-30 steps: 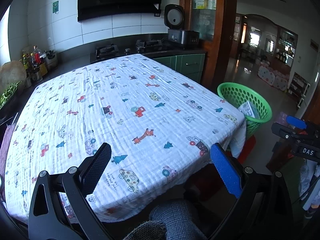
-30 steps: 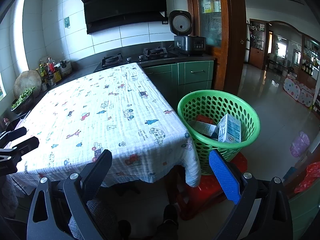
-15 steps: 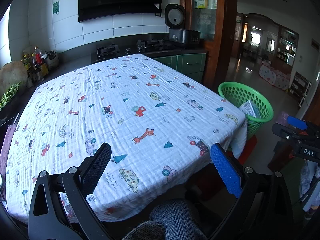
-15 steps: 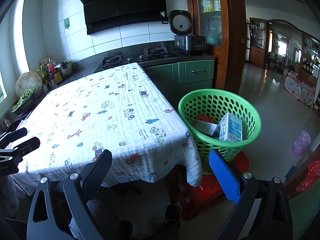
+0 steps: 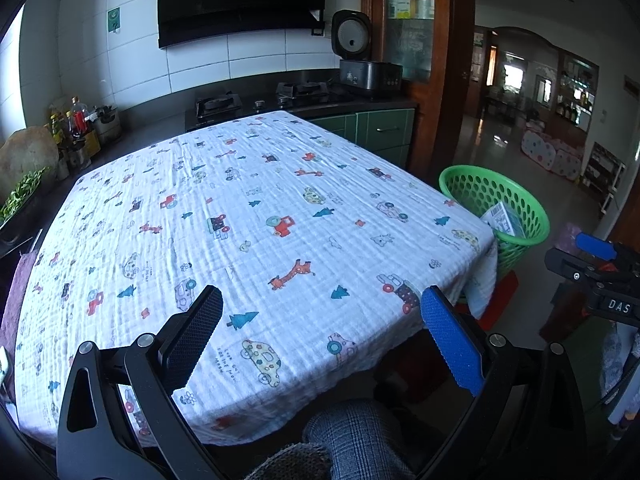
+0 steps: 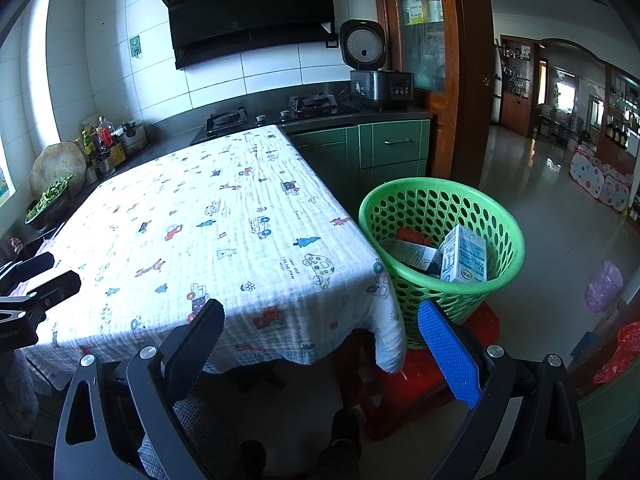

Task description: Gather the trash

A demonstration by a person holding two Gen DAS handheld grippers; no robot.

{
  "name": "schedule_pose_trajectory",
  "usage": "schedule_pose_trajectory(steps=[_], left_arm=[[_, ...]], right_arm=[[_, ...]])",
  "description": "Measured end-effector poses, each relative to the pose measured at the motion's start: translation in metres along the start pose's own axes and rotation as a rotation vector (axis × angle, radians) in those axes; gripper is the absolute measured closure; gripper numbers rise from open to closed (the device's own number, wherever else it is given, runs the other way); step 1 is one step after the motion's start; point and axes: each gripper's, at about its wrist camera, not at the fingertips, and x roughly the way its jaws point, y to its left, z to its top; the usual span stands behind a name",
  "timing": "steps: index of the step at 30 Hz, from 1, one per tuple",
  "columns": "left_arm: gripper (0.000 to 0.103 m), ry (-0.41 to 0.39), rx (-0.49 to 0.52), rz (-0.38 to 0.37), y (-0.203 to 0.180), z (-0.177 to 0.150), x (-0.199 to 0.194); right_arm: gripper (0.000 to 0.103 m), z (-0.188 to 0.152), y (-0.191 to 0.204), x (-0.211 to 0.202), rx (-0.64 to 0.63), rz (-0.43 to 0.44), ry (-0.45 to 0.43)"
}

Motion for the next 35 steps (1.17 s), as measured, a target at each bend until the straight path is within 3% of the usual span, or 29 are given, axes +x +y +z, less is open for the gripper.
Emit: schedule_pose_trajectory(steps=[10, 22, 35], left_arm=[[0.005, -0.022, -0.009, 0.01, 0.002, 0.0, -0.004], [0.006, -0.056, -0.028, 0.072, 0.008, 0.006, -0.012], [0.005, -0.083, -0.03, 0.099, 0.008, 0.006, -0.021]], right_arm=[[0.009, 0.001, 0.002, -0.002, -0.007, 0.0, -0.007], [0.009, 0.002, 0.005, -0.003, -0.007, 0.008, -0.018], [0.008, 0.007, 0.008, -0.019, 0.004, 0.024, -0.09]])
